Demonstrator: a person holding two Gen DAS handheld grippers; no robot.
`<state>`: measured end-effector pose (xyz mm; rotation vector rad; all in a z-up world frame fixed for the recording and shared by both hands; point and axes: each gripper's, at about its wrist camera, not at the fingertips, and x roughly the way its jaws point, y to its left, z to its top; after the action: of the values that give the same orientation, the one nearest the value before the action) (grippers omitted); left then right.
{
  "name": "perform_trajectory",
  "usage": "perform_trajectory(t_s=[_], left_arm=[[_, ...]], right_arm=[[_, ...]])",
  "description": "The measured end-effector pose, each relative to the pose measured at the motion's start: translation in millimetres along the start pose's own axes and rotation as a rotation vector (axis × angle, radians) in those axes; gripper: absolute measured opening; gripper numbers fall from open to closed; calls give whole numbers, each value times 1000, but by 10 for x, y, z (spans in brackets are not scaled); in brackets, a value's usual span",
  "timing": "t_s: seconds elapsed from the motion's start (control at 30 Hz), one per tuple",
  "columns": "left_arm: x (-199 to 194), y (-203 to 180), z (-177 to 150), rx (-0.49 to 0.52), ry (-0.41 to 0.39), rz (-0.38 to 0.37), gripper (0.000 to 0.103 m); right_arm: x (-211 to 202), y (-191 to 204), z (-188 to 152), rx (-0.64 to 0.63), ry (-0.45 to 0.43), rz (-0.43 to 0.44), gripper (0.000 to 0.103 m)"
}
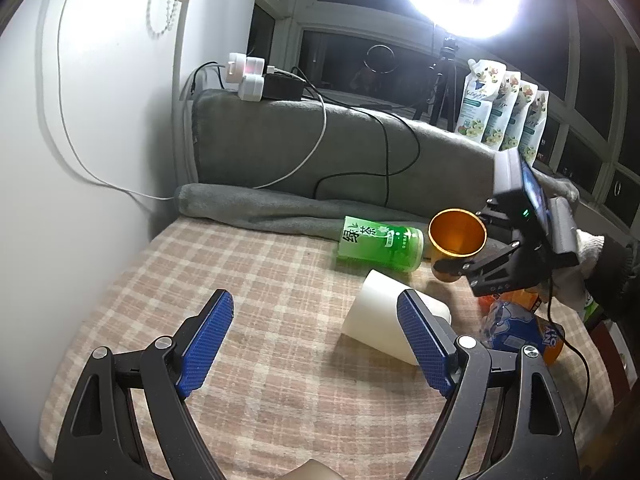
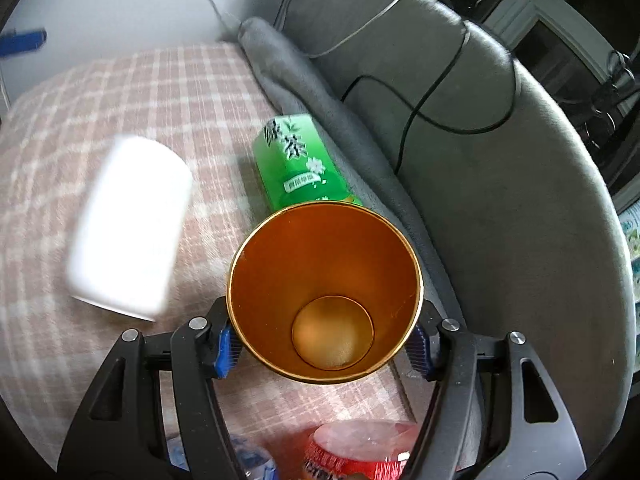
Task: Flip cup upright
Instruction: 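Lift the orange cup with the right tool and rotate its opening upward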
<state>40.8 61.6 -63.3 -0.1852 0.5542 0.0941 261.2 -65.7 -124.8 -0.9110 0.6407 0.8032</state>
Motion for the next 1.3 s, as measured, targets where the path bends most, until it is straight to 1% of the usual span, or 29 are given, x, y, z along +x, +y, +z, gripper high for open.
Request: perform_trajectory(t_s=[0.13,0.2,0.27,0.37,0.47,0.5,0.57,0.7,0.8,0.9,1.0,1.07,1.17,1.3], left_arm=[[-60,-16,-4,-1,-13,-12,84],[-99,-29,-14,-1,-19,-17,84],[-135,-46,-23,-1,-21,-26,84],[-197,-72,-43,3,-27,-42,84],[-246,-92,-55,6,-29,-55,84],[-270,-101,-65,6,-30,-62,84],[-299,-111,-74,7,-31,-71,84],[-367,-136,-106,10,-27,-89,84],[-415,-149,-126,14,-26,-98,84],[-447,-157,-143,15,-23,-104,84],[-460,-155,-162,13,-16,-111,84],[-463,-161,-175,14,-13,-111,84],[-456,-159,-186,12,-3,-113,84],[-448,-149,-188,12,5,-111,84]], right_arm=[[-295,-4,-38,42,-51,10,68],[-514,-39,-50,85,-85,32,68],[-783,-65,-101,132,-117,64,68],[-1011,10,-141,182,-146,119,68],[-1223,107,-228,244,-145,186,68],[-1266,152,-265,275,-138,221,68],[-1293,244,-329,322,-129,267,68],[-1308,411,-501,444,-73,410,68],[-1238,619,-612,489,-19,498,68],[-1170,765,-691,524,19,566,68],[-1031,857,-825,602,77,659,68],[-946,891,-878,632,111,672,68],[-775,916,-942,667,163,665,68],[-558,878,-993,727,196,655,69]])
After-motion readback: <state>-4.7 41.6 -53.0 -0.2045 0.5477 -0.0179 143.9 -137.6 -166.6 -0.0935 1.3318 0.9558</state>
